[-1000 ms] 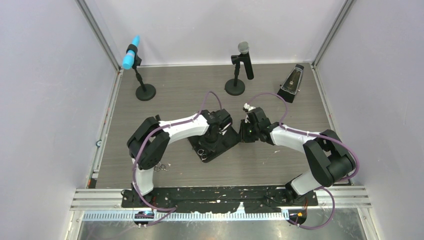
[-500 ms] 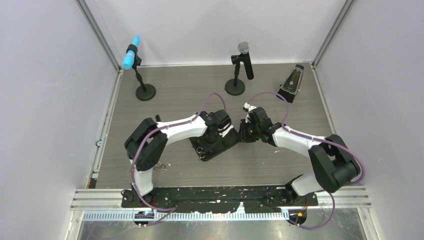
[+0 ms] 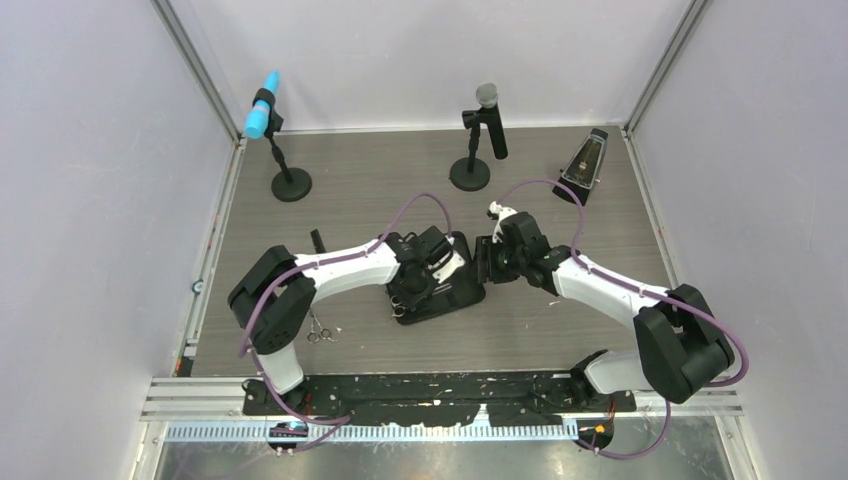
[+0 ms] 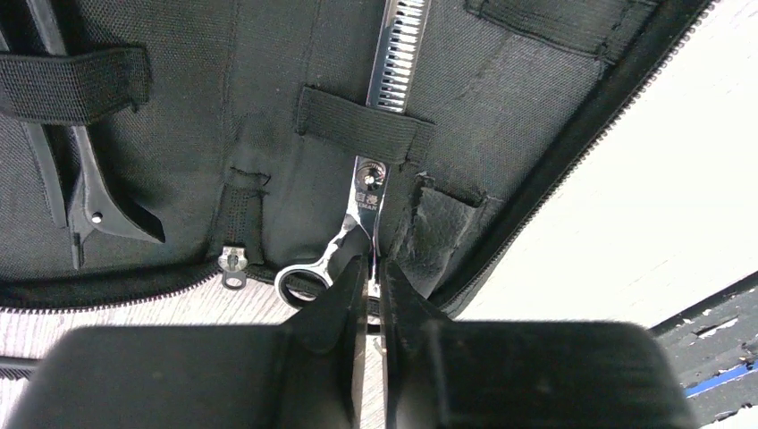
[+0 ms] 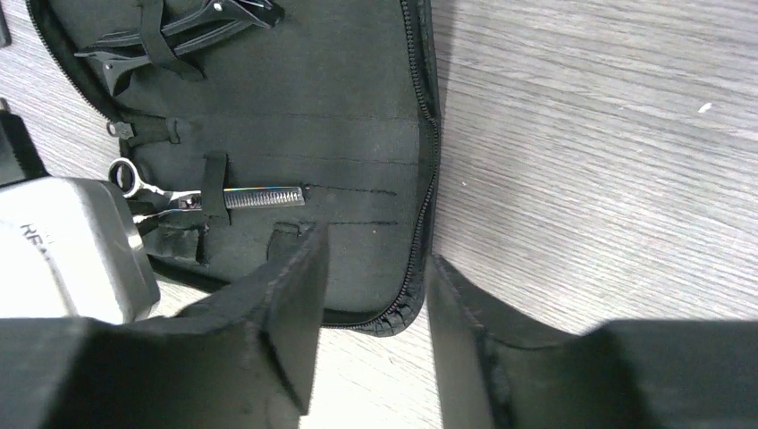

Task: Sort the hair-cutting tools
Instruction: Adjust the hairdressing tool bag at the center of the board.

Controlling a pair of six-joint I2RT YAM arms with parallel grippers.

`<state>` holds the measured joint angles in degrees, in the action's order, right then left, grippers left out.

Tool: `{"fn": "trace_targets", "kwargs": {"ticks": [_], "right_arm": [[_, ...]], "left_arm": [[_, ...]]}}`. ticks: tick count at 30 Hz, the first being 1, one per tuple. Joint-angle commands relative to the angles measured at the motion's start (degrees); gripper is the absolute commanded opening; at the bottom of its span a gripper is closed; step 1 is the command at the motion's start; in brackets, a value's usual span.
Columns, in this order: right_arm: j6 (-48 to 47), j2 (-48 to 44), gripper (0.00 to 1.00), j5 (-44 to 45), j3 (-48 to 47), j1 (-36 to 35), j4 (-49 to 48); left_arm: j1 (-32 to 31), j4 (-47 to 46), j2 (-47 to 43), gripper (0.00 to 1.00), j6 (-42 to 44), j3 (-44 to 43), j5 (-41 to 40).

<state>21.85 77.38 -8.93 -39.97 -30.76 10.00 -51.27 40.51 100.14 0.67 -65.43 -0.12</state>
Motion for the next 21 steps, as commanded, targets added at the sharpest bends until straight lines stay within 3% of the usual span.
{"fn": "trace_targets", "kwargs": {"ticks": [1,2,6,8,14,21], "right_arm": [[-0.94,-2.18,0.55,2.47,-2.54,-0.26,0.23],[-1.15,-2.43,0.57,2.8,-2.63,-0.26,0.58],[-1.95,-2.4,0.59,4.5,-3.28,-0.26,1.29],[-2.07,-1.25,0.58,4.5,-3.94,-0.26,1.45],[-1.38,3.8,0.51,3.67,-4.55,-0.26,0.85],[-0.24,5.95,0.41,3.12,-2.7,-0.26,0.11]], "left_arm": [[-0.41,-1.76,-1.96,0.17,-0.41,-1.21,0.6],[-0.41,-1.9,-2.36,0.23,-0.47,-1.39,0.56],[-0.41,-2.58,-5.7,0.61,-4.53,-1.16,-2.18],[-0.41,-3.12,-8.29,0.7,-7.07,-0.4,-3.32],[1.98,-4.65,-19.79,0.75,-22.73,6.68,-7.41],[7.81,-15.82,-31.57,0.72,-44.8,24.82,-3.4]]}}
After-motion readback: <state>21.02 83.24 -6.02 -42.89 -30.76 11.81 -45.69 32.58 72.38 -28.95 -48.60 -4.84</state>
